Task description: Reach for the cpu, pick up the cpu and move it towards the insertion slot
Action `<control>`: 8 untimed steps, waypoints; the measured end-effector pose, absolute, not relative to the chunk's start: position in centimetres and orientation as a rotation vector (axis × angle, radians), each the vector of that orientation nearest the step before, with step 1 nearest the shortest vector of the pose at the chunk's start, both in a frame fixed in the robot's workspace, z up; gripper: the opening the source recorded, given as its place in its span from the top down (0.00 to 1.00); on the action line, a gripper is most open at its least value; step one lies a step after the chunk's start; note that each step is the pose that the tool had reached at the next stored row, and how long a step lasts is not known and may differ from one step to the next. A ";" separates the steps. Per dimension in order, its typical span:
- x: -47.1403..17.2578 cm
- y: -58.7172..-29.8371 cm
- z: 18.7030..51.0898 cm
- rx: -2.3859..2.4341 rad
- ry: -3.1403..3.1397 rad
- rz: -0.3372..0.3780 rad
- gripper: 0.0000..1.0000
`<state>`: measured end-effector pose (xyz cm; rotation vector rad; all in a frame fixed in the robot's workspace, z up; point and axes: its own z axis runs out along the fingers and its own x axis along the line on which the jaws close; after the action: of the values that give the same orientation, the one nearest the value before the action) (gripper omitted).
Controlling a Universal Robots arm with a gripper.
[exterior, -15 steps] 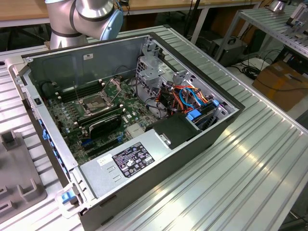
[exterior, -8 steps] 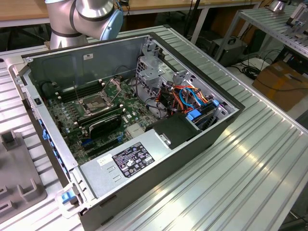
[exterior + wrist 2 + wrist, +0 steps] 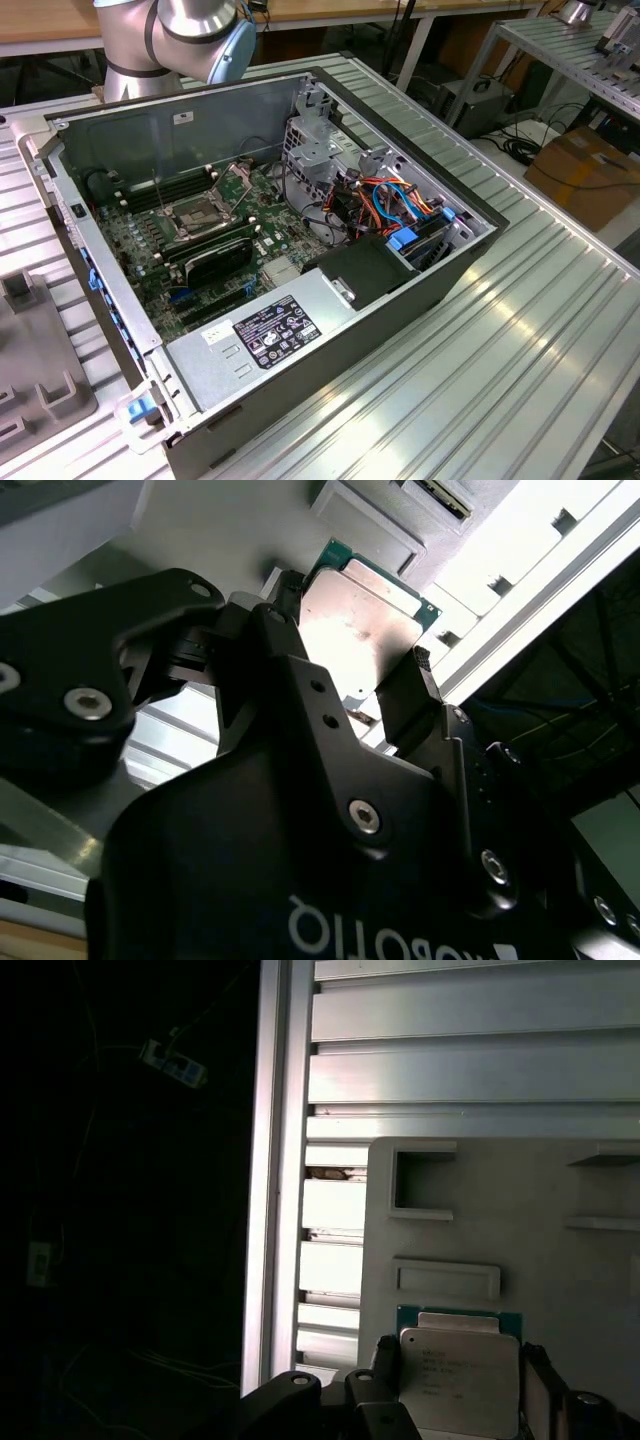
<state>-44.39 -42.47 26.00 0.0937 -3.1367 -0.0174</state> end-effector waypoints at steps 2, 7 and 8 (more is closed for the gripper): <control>-44.4 -42.5 26.1 0.094 -3.137 -0.018 0.45; -44.3 -42.5 26.3 0.094 -3.137 -0.018 0.45; -44.3 -42.5 26.4 0.094 -3.137 -0.017 0.45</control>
<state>-44.29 -42.47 26.35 0.0936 -3.1366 -0.0174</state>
